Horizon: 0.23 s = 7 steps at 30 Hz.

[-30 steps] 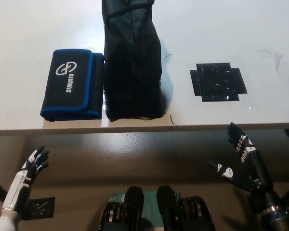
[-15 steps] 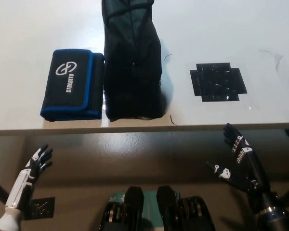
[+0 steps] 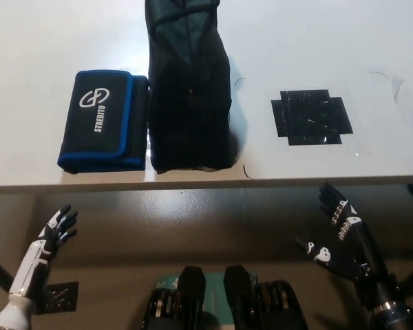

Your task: Use both hands to pick up the lunch bag on the right hand side and smoothly move it near the note book on the left hand side

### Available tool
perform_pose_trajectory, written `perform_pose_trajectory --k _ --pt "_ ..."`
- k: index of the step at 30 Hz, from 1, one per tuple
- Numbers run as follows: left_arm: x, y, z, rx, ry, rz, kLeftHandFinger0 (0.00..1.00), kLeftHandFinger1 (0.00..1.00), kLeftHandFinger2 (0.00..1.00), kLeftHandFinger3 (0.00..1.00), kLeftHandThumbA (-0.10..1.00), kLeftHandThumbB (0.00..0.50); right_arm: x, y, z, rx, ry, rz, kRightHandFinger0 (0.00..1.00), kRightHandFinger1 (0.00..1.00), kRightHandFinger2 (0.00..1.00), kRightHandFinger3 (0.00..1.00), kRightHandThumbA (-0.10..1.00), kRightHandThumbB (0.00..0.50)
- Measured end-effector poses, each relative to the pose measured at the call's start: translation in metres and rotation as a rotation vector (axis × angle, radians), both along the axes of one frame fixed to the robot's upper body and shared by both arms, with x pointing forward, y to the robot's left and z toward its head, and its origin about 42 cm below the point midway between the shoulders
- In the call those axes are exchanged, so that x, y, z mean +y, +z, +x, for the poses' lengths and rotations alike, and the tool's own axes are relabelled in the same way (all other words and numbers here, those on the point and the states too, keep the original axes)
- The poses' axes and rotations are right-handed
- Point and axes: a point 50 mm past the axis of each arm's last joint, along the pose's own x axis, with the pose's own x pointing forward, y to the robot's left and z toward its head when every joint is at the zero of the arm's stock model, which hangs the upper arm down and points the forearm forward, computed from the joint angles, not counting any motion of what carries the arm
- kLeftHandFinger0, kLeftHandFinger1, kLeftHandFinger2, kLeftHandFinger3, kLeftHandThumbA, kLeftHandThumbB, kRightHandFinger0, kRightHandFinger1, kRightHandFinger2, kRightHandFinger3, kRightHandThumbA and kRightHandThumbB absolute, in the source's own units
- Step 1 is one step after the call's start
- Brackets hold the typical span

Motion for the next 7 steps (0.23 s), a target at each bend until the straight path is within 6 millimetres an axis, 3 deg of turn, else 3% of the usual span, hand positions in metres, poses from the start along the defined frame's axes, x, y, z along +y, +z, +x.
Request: perform_pose_trajectory --k 7 --pt "-0.0022 -0.0008 0.0000 0.000 -0.001 -0.006 1.00 1.00 1.00 1.00 1.00 0.234 0.0000 -0.0004 0.0000 0.007 0.002 0.006 1.00 1.00 1.00 1.00 1.00 0.253"
